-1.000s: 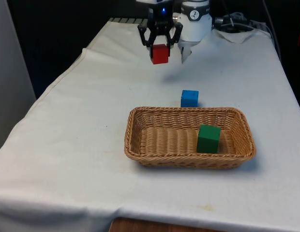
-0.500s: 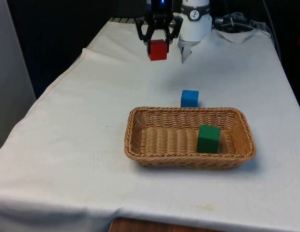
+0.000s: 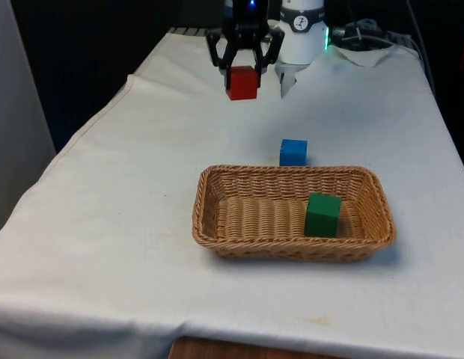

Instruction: Pick up exactly two blocks and place them into the basket.

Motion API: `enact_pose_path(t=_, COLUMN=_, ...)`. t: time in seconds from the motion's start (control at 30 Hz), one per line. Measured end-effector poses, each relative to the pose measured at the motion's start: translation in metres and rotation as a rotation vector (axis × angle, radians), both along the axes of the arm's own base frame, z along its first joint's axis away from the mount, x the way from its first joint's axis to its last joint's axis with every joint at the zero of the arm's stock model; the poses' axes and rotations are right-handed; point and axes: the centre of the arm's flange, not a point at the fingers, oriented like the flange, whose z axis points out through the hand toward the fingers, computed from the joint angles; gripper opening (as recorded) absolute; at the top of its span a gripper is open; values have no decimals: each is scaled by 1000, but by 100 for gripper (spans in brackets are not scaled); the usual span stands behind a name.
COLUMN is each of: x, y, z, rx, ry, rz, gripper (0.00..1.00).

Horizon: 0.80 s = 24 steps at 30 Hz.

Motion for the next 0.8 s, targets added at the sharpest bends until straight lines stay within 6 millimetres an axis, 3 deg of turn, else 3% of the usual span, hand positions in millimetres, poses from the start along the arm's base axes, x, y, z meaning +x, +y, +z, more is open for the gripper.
enact_pose_path(t=0.43, x=40, y=3, z=4, rx=-12, ry=-13, rz=9, gripper=2)
enact_pose_path(t=0.67, x=71, y=4, z=7, rx=-16, ry=-23, rz=18, gripper=2)
enact_pose_path(t=0.8, x=77, y=5, z=8, rx=-16, ry=-28, rz=20, gripper=2)
